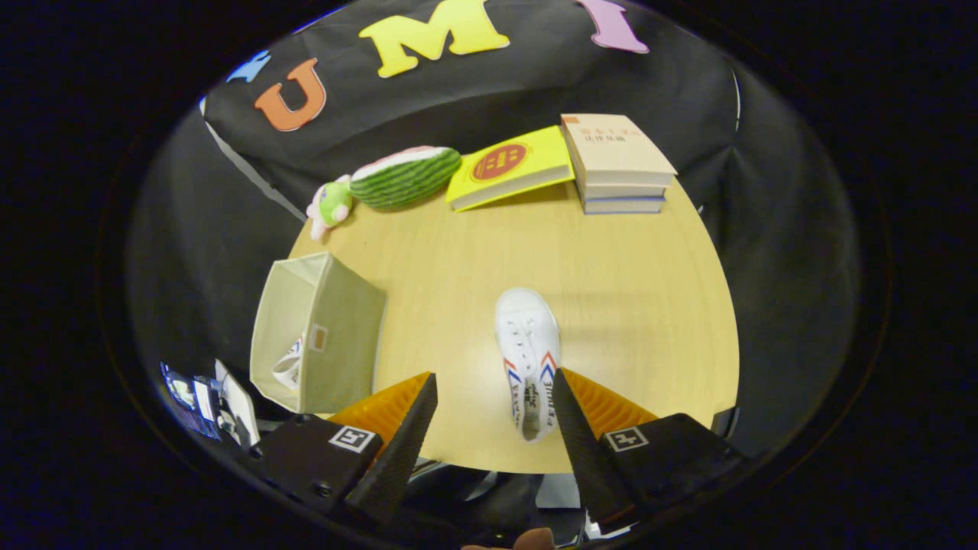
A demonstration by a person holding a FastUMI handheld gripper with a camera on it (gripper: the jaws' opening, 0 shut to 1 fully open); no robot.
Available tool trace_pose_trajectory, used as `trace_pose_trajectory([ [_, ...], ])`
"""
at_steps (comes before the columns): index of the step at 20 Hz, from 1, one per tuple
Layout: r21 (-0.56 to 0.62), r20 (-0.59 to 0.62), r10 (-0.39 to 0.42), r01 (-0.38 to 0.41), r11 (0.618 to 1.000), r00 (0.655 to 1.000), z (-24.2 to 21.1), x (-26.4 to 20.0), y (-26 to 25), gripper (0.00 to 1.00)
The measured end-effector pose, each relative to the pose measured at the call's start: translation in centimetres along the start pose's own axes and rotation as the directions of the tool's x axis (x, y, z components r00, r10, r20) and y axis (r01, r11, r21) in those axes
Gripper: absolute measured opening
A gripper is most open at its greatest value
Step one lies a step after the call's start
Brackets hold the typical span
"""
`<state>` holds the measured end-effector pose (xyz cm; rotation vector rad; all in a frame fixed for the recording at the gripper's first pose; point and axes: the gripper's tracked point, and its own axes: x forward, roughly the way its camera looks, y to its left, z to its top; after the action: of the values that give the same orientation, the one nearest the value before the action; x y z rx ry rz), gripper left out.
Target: Open the storage box then place both shoes into the box .Put the left shoe in first, then the right shoe, with the right side of both shoes facing outward in a uniform manner.
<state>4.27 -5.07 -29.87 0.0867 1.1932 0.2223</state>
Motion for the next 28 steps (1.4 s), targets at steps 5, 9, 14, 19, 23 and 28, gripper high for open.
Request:
trace_pose_trajectory([
  [5, 0.029, -0.145, 0.035, -0.031, 0.999, 0.989, -2.2, 5.0, -4.0, 0.93],
  [9, -0.005, -0.233, 0.049, -0.051, 0.999, 0.971, -4.1, 8.9, -5.3, 0.94],
  [14, -0.065, -0.301, 0.045, -0.068, 0.996, 0.953, -5.7, 12.4, -6.1, 0.92],
  [19, -0.134, -0.334, 0.018, -0.066, 0.989, 0.942, -6.1, 15.1, -6.6, 0.83],
  [23, -0.125, -0.348, 0.064, -0.114, 0.986, 0.935, -5.8, 15.3, -5.2, 0.57],
  [28, 0.046, -0.334, 0.13, -0.121, 0.992, 0.933, -5.7, 15.1, -5.7, 0.23],
])
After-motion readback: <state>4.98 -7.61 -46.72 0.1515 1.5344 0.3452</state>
